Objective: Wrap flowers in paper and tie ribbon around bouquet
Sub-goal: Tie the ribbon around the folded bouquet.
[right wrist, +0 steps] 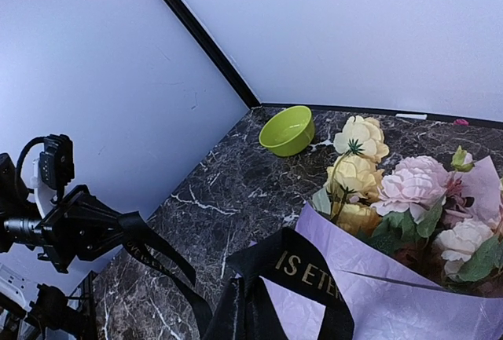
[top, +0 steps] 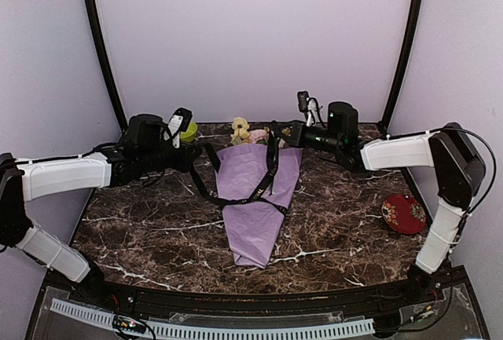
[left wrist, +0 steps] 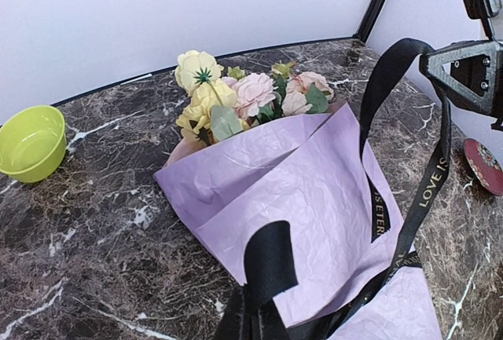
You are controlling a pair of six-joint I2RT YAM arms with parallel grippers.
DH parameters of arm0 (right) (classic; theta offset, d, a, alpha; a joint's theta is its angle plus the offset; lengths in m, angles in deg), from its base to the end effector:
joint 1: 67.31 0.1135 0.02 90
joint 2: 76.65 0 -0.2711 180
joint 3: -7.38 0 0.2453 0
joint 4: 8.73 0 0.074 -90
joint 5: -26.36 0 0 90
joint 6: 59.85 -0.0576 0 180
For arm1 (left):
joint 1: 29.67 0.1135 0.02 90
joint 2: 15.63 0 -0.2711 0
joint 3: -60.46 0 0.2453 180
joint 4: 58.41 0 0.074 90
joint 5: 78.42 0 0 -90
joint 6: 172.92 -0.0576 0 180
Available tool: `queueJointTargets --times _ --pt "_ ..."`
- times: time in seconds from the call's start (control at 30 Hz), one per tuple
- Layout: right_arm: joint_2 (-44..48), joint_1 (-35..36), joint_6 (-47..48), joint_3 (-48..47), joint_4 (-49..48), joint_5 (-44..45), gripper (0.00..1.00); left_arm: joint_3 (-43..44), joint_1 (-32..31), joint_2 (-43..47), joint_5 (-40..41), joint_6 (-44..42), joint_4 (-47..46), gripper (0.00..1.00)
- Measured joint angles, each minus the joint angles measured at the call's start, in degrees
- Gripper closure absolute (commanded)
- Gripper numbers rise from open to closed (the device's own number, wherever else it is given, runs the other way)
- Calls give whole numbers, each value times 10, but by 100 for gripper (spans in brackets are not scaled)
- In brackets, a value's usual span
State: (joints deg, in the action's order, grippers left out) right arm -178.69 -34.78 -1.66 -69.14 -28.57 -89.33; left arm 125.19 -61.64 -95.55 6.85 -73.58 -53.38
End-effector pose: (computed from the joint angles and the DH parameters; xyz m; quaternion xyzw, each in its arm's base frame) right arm 0.3434 0.2486 0.2605 -0.1538 0.7218 0.4879 0.4662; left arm 0.2796 -0.1801 0.2707 0.1839 0.7990 -0.2333 0.5228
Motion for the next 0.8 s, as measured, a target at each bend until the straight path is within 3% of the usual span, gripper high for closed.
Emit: queueJointTargets --times 0.3,0.43,0.57,0.8 --pt "7 -17 -7 11 -4 -1 100 0 19 -6 28 2 9 100" --pt "94 -124 -37 163 -30 25 100 -52 138 15 45 40 -4 100" --pt "158 -265 -58 295 -26 36 100 -190 282 71 42 108 -17 100" --pt "193 -379 -64 391 23 16 100 -345 398 109 -14 209 -40 100"
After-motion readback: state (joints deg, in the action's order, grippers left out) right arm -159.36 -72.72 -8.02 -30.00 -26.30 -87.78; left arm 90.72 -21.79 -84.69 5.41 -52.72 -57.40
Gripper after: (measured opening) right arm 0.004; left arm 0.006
